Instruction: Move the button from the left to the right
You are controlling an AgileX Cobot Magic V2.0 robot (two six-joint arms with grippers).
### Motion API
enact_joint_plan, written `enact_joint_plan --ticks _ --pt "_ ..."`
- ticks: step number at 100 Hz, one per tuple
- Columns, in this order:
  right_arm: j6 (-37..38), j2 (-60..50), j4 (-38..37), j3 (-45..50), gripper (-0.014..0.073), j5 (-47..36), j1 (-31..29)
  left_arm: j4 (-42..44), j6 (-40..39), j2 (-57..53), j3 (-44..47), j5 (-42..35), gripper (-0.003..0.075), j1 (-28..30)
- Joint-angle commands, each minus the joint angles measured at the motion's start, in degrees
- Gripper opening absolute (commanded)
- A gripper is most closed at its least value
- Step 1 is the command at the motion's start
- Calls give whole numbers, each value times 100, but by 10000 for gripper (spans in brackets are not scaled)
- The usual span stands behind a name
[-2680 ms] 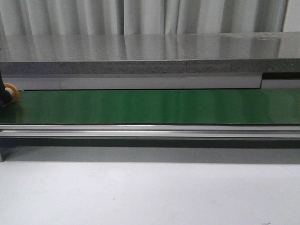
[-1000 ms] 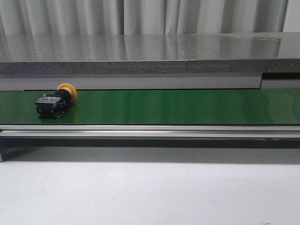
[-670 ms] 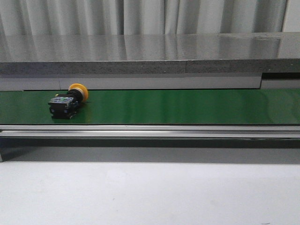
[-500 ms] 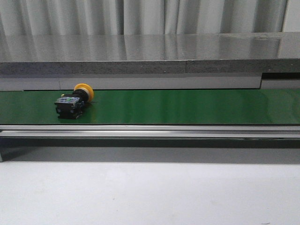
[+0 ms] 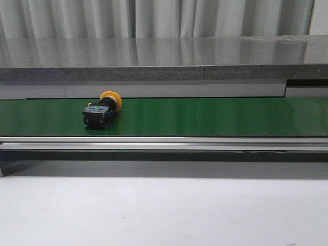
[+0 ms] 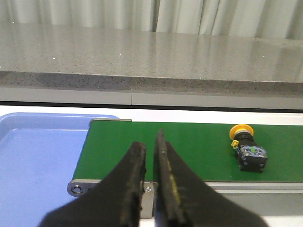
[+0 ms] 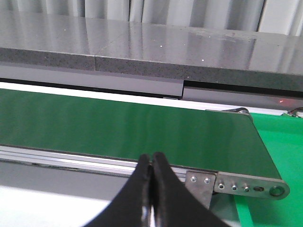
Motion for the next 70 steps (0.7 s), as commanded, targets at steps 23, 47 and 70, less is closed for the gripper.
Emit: enact_joint_plan --ticks 23,47,70 --pt "0 -60 -70 -266 -121 -703 -3 -52 -9 56 -170 -498 5 -51" --pt "0 604 -70 -1064 -121 -211 -3 -52 -9 56 -170 -498 5 -51" --pt "0 2262 -70 -2471 -121 1226 -3 -52 -9 56 -170 -498 5 -51"
